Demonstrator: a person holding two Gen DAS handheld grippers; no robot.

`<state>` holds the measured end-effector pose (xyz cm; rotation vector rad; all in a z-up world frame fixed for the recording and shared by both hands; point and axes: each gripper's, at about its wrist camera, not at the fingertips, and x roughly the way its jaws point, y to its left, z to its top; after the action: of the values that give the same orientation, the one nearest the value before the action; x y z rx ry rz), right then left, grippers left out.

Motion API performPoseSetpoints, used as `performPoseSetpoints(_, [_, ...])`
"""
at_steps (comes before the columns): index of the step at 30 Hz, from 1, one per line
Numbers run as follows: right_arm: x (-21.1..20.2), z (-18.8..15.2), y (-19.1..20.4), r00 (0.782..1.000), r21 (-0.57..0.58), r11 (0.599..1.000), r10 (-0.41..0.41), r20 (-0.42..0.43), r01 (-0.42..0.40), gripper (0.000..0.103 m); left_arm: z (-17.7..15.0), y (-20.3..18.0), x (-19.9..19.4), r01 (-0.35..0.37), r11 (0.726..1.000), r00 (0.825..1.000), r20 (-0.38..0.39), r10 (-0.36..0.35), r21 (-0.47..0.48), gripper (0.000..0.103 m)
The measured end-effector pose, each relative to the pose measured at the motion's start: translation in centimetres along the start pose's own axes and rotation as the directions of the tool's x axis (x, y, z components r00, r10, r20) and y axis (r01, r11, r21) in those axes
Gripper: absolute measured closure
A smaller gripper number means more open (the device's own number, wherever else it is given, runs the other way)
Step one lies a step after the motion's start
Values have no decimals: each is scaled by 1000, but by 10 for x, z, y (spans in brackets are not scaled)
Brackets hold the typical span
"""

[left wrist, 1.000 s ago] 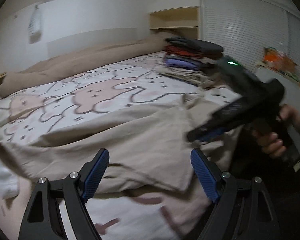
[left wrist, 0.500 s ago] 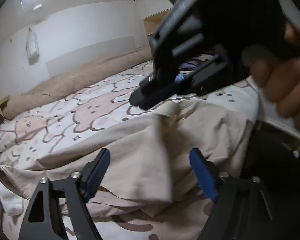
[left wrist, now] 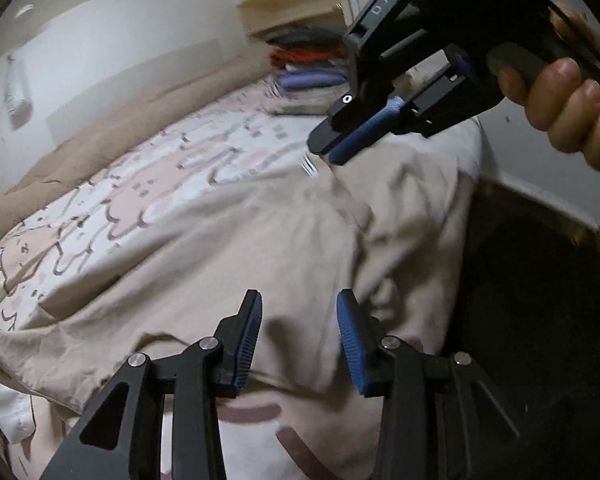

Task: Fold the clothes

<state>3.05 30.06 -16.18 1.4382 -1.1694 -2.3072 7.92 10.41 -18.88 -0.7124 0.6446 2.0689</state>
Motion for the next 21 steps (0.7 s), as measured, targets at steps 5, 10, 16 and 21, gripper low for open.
performPoseSetpoints(5, [1, -12, -38, 999, 165, 986, 41, -15, -38, 32, -10, -10, -1, -7, 999, 1000, -19, 8, 46, 44])
performPoseSetpoints(10, [-1, -11, -43, 998, 195, 979, 59, -9, -56, 32, -16, -18, 3, -56, 993, 998, -16, 58, 104, 44])
performPoseSetpoints(16, [2, -11, -36, 997, 165, 984, 73, -32, -67, 32, -11, -4, 2, -68, 994, 997, -15, 69, 81, 81])
performPoseSetpoints(21, [4, -17, -37, 993, 181, 978, 110, -50, -100, 32, 5, 14, -13, -28, 1000, 999, 17, 29, -10, 87])
